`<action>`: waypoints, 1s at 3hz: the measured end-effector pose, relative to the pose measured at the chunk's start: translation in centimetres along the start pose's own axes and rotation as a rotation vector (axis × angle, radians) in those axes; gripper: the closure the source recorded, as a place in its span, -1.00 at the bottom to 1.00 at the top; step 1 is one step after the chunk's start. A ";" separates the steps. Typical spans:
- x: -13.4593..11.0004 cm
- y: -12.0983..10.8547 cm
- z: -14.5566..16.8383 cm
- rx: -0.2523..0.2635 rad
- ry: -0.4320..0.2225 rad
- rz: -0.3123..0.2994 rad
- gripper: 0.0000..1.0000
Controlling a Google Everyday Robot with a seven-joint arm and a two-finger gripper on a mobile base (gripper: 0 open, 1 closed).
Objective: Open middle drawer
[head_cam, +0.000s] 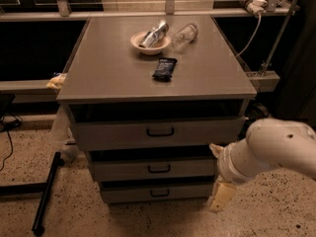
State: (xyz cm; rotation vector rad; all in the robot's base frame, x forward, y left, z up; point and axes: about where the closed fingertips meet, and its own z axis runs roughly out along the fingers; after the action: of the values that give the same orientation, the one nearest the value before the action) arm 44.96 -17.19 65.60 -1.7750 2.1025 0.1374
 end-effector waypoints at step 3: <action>2.5 -0.6 9.8 0.062 -0.098 -0.003 -1.00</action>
Offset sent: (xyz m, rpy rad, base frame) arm 0.0490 0.0085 -0.1507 0.1403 -0.1176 0.0040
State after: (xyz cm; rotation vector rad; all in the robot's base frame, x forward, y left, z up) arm 47.44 -16.55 55.82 -1.7002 2.0138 0.1533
